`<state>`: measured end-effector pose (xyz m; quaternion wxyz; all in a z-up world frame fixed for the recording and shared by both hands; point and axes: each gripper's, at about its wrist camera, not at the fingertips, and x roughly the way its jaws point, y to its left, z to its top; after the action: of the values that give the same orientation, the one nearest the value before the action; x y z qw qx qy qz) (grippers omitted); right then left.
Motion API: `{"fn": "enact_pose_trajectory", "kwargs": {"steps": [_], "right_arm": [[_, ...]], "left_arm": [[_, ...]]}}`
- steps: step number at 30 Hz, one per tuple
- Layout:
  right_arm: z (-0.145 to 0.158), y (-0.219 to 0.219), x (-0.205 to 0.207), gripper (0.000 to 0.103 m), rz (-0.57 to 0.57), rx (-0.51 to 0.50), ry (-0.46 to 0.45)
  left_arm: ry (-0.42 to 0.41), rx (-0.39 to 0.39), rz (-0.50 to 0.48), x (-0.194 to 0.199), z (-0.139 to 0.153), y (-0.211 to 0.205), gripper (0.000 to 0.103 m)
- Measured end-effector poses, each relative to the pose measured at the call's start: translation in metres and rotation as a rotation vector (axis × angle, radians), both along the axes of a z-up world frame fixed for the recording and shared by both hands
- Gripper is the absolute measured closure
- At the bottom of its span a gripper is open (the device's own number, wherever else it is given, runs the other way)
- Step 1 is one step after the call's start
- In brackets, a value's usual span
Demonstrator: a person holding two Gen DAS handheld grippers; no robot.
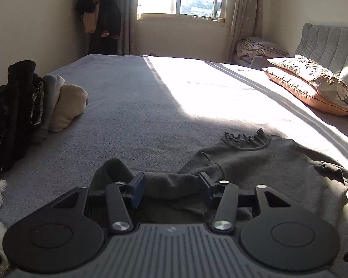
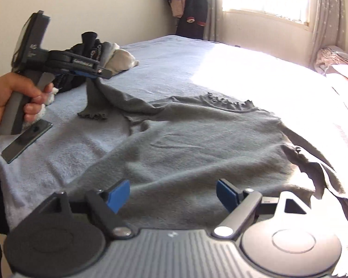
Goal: Fold clothes
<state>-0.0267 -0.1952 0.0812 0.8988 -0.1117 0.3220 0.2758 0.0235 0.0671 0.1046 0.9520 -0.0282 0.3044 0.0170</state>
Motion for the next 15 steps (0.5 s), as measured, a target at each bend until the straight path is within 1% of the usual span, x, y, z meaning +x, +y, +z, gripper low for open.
{"fn": "enact_pose_trajectory", "kwargs": {"steps": [3,4,7,8,10,11,12,13,15], "right_arm": [[-0.007,-0.043,0.03,0.015,-0.203,-0.096,-0.006],[-0.008,-0.069,0.041,0.015,-0.299,-0.096,0.011],[-0.014,-0.132,0.064,0.017,-0.505,-0.011,0.135],[-0.018,-0.144,0.065,0.021,-0.524,0.018,0.175],[-0.028,-0.156,0.06,0.032,-0.505,0.065,0.247],[-0.033,-0.16,0.056,0.049,-0.492,0.085,0.28],[-0.038,-0.156,0.05,0.066,-0.465,0.082,0.293],[-0.04,-0.15,0.042,0.07,-0.444,0.059,0.283],[-0.046,-0.14,0.026,0.07,-0.403,0.017,0.263]], "left_arm": [[0.079,-0.035,-0.056,-0.007,-0.015,-0.017,0.047],[0.106,-0.049,-0.072,-0.01,-0.021,-0.022,0.047],[0.158,-0.073,-0.1,-0.017,-0.033,-0.029,0.047],[0.17,-0.069,-0.106,-0.017,-0.036,-0.031,0.047],[0.186,-0.058,-0.097,-0.018,-0.041,-0.034,0.046],[0.195,-0.058,-0.092,-0.02,-0.043,-0.036,0.046],[0.209,-0.068,-0.09,-0.022,-0.044,-0.038,0.046],[0.225,-0.086,-0.091,-0.026,-0.044,-0.04,0.046],[0.248,-0.132,-0.089,-0.036,-0.042,-0.038,0.046]]}}
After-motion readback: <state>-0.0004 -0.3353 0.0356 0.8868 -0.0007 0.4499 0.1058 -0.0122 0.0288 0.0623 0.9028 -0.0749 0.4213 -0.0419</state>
